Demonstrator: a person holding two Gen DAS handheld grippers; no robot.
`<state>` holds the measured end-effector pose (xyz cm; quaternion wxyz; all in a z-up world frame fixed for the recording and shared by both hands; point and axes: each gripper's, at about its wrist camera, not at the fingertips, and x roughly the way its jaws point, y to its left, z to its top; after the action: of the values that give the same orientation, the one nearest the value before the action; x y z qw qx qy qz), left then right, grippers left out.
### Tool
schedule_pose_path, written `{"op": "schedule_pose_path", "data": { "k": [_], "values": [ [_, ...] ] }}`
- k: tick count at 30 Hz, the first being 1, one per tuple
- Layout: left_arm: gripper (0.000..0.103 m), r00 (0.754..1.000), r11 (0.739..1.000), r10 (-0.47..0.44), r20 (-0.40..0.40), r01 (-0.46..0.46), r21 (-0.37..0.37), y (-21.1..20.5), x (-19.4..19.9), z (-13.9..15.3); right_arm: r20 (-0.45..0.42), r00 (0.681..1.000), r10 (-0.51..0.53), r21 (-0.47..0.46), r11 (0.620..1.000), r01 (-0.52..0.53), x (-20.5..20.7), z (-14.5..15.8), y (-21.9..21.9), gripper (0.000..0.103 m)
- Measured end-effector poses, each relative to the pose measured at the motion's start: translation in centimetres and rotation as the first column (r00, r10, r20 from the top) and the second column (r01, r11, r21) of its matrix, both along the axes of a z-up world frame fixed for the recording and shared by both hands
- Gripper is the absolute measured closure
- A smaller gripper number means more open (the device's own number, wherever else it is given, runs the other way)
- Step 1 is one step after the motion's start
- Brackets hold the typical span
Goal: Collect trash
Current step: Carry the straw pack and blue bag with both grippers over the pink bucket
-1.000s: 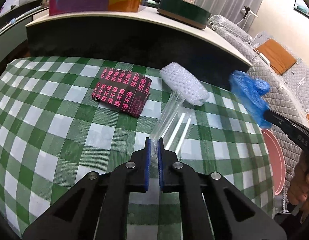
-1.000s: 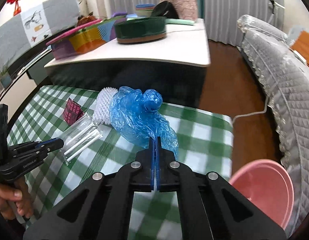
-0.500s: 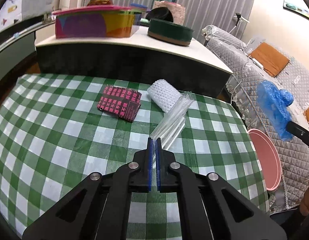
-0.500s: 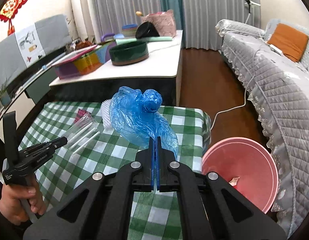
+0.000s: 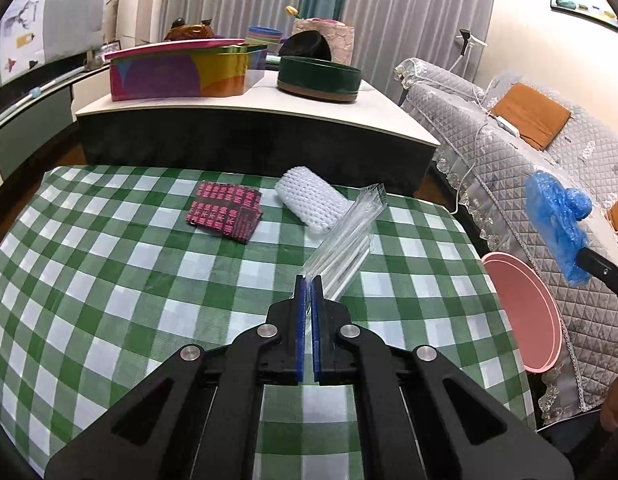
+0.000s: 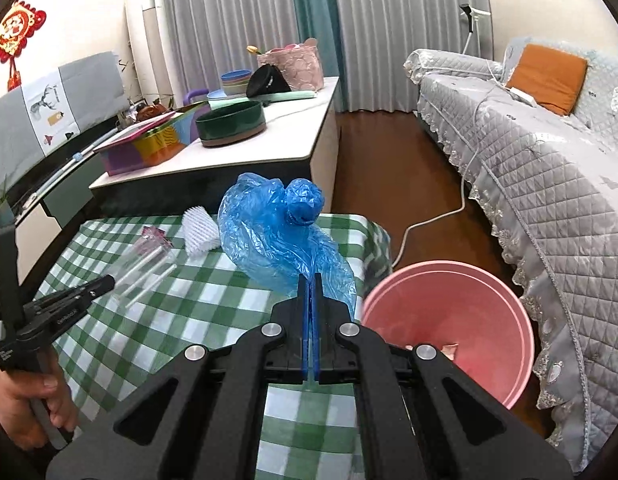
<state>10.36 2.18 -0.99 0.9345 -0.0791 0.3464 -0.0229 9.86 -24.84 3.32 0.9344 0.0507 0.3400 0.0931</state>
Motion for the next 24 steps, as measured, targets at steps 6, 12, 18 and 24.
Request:
{"op": "schedule_pose_path", "data": {
  "k": [6,12,18,24],
  "values": [
    [0.101,1.000,1.000,-0.001,0.007,0.001,0.010,-1.3,-0.3,0.3,0.025,1.000,-0.019,0.029,0.999,0.018,-0.6,0.8,-1.5,0.102],
    [0.101,1.000,1.000,0.008,-0.003,-0.008,0.013,-2.3,-0.5,0.5,0.033,0.999,-0.043,0.046,0.998,0.041,-1.2,1.0,-3.3,0.102],
    [0.101,1.000,1.000,-0.006,-0.004,0.006,0.023,-4.1,-0.3,1.0,0.032,0.996,-0.089,0.071,0.994,0.086,-1.1,1.2,-5.4,0.102],
    [0.101,0.999,0.998,-0.044,-0.008,0.044,0.034,-6.6,0.3,1.4,0.031,0.991,-0.127,0.106,0.987,0.124,-0.8,1.5,-7.3,0.102]
  ]
}}
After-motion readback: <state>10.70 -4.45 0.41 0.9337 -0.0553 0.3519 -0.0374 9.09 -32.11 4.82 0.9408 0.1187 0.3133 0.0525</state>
